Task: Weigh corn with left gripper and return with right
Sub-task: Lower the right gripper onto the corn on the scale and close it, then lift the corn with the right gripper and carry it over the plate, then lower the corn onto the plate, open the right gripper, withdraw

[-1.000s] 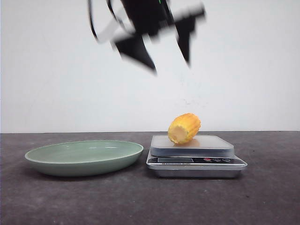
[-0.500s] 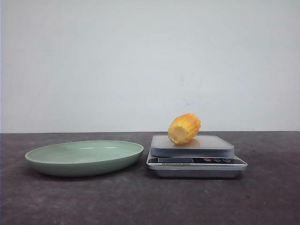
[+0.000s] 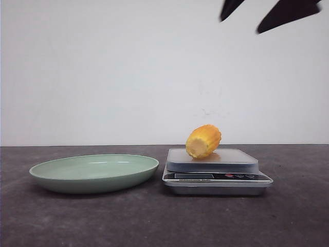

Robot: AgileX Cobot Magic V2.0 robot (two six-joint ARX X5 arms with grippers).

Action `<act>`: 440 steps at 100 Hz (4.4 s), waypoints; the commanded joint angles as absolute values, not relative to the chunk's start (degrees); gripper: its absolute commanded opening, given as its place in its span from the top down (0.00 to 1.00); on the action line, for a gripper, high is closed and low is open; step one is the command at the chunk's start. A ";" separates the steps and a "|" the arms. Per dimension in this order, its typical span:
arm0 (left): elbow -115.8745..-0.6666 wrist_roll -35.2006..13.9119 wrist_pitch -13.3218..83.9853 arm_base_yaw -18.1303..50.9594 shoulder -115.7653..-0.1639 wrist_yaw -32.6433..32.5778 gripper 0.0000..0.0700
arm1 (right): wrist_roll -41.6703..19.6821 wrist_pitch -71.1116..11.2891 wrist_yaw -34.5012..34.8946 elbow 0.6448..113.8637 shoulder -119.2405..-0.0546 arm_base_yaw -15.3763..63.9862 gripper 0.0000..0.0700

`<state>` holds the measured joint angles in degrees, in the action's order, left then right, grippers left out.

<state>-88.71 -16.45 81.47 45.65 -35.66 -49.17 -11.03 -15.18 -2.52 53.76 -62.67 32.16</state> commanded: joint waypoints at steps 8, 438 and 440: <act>-89.67 -21.39 82.37 45.39 -33.04 -46.61 0.40 | -12.56 -12.73 -4.38 54.85 -67.42 34.22 0.24; -89.56 -13.47 82.70 23.75 -26.85 -19.51 0.40 | -5.19 -32.18 -13.74 81.01 -62.35 28.56 0.14; -89.56 -13.47 82.65 23.75 -26.85 -19.53 0.40 | -5.02 -32.99 -13.85 81.01 -60.69 27.77 0.14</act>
